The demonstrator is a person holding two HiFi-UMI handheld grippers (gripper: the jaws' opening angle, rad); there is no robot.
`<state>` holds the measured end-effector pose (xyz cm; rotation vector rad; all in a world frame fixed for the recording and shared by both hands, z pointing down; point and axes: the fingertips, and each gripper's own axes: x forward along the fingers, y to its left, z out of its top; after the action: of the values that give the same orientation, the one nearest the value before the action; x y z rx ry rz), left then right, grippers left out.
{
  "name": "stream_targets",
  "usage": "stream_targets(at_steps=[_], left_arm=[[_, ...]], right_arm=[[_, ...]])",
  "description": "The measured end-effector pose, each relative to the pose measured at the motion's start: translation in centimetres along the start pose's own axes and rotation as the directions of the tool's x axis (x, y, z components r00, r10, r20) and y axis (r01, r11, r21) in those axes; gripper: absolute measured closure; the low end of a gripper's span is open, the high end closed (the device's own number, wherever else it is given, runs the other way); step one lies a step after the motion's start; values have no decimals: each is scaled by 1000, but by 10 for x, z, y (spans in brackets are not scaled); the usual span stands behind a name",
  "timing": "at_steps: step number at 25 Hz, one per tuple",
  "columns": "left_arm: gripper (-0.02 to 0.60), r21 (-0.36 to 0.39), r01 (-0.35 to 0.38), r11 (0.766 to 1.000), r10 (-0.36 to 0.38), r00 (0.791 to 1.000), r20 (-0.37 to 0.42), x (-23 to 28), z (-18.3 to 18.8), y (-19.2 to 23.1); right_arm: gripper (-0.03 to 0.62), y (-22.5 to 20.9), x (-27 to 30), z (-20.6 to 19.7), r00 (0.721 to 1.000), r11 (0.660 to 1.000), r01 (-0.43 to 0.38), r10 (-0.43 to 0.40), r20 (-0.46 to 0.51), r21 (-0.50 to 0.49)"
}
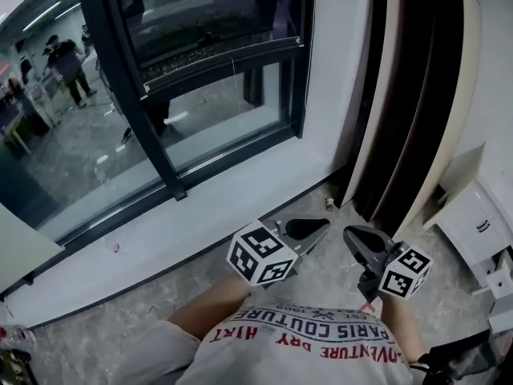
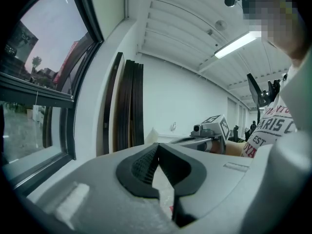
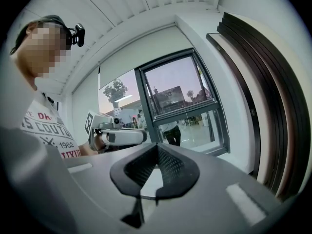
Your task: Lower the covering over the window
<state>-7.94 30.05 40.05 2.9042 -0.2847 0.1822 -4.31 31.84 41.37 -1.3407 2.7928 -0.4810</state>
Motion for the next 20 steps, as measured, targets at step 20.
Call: stream_targets(at_steps=[20], left_arm=[[580,-34,-148,988,146,988,-54,127,33,182]], right_arm=[[591,-209,109,59,993,992,-119,119,15,32]])
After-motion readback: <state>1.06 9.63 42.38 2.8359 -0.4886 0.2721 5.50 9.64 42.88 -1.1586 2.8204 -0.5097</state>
